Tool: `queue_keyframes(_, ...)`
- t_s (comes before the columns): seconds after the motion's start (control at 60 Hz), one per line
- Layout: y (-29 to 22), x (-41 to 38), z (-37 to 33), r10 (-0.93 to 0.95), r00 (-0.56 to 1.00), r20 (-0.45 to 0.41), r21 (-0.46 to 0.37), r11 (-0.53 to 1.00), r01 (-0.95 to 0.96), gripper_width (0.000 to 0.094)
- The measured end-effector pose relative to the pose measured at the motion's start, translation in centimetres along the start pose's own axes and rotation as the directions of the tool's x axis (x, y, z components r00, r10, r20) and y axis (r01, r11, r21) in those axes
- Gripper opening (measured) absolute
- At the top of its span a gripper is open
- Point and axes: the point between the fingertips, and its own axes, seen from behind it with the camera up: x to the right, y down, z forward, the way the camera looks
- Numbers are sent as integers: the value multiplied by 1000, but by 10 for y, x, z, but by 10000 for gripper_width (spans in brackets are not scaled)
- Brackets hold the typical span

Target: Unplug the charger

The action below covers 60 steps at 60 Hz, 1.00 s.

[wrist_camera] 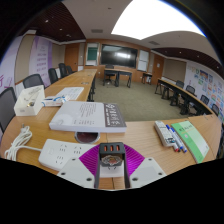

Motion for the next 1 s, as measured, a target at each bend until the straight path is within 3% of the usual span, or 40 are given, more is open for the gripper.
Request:
queue_keyframes(0.15,-11,1,-5,28,999,16,3,1000,-28,279)
queue_keyframes(0.317,-166,15,-76,28,997,72,299,953,-48,277)
queue_keyframes(0.417,-218,38,-93,18,997,72,387,921,-45,276)
queue_keyframes(0.533,-193,64,-58,24,998,56,332,942,-41,275)
queue_keyframes(0.583,-150,88,-34,24,998,51,288,957,-38,276)
queue_keyframes(0.783,-52,94,33,-15,998,64,95,995,9,296)
queue_keyframes(0.967,6,93,47,-26,991,129,9,1000,25,362)
queue_keyframes(1.0,3,92,45,-33,989,142,33,999,29,379)
